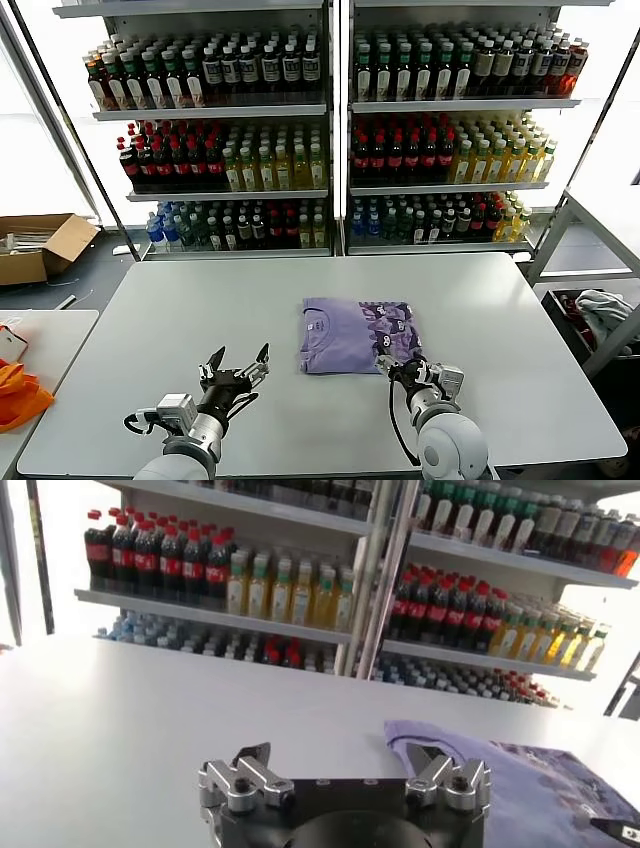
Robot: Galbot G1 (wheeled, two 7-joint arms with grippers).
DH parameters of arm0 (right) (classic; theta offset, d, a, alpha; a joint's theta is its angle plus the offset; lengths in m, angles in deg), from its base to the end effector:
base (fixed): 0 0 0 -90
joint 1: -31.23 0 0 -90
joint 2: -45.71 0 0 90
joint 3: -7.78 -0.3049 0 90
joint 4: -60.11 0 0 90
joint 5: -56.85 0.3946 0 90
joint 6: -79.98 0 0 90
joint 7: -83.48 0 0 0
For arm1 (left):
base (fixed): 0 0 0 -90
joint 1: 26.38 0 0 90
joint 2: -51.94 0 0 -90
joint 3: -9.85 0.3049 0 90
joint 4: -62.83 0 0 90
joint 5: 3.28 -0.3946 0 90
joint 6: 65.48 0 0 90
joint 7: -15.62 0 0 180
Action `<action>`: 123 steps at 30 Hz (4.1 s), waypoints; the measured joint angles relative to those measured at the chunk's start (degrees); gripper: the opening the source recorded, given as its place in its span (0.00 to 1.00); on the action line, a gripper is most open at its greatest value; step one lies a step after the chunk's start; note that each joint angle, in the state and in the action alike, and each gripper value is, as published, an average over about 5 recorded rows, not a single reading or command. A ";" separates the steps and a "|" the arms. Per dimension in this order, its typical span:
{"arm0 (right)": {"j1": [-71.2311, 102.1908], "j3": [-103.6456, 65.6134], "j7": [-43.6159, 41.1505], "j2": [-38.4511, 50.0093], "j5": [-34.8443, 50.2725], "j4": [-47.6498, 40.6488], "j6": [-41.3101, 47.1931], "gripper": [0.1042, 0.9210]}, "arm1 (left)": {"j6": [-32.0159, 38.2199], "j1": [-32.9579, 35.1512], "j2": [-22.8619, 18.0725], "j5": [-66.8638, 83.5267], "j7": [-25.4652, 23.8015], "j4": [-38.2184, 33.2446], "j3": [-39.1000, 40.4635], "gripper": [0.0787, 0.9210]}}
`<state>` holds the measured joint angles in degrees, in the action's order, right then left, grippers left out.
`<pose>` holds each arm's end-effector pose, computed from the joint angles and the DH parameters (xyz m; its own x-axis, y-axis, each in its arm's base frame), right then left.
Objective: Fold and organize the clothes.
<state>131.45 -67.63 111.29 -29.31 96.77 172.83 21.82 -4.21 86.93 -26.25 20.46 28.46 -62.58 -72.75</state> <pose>0.3163 0.0492 -0.2308 -0.8538 -0.0942 0.5120 0.0480 0.9651 0.2575 0.2600 -0.0249 -0.2025 -0.9289 0.1263 0.3480 0.0598 0.9788 -0.1957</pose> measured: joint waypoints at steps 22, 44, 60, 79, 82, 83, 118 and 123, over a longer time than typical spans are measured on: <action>-0.89 -0.67 -1.38 -0.19 -3.41 4.57 0.23 0.88 | 0.37 2.18 0.42 0.21 -0.27 -2.20 -0.65 0.88; -19.07 12.22 -2.56 -1.30 -11.44 -14.50 1.24 0.88 | 0.42 5.58 -0.07 -0.08 -0.21 -4.50 -2.36 0.88; -20.60 13.68 -2.02 -2.51 -12.62 -19.56 1.24 0.88 | 0.59 5.80 0.37 0.07 -0.67 -4.57 -2.40 0.88; -8.18 2.58 -6.77 2.15 -25.39 -0.60 -1.17 0.88 | 8.09 5.41 -0.92 -6.62 -3.10 -4.81 -2.57 0.88; -4.16 -0.56 -8.13 2.09 -27.37 1.44 -2.80 0.88 | 9.76 5.15 -1.02 -8.74 -3.73 -4.25 -2.26 0.88; -2.90 -1.47 -8.47 2.00 -28.00 2.10 -3.37 0.88 | 10.27 5.04 -1.04 -9.35 -3.93 -4.07 -2.15 0.88; 13.60 -13.78 -10.96 -1.38 -37.23 9.01 -10.95 0.88 | 14.78 3.00 -0.61 -16.08 -6.07 0.26 -1.89 0.88; 14.28 -14.08 -11.06 -1.64 -37.41 9.43 -11.33 0.88 | 15.09 2.96 -0.77 -16.25 -6.47 0.42 -1.31 0.88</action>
<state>145.73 -81.72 100.23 -30.94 59.36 182.25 10.50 10.88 89.89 -27.01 4.22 22.00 -62.15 -74.05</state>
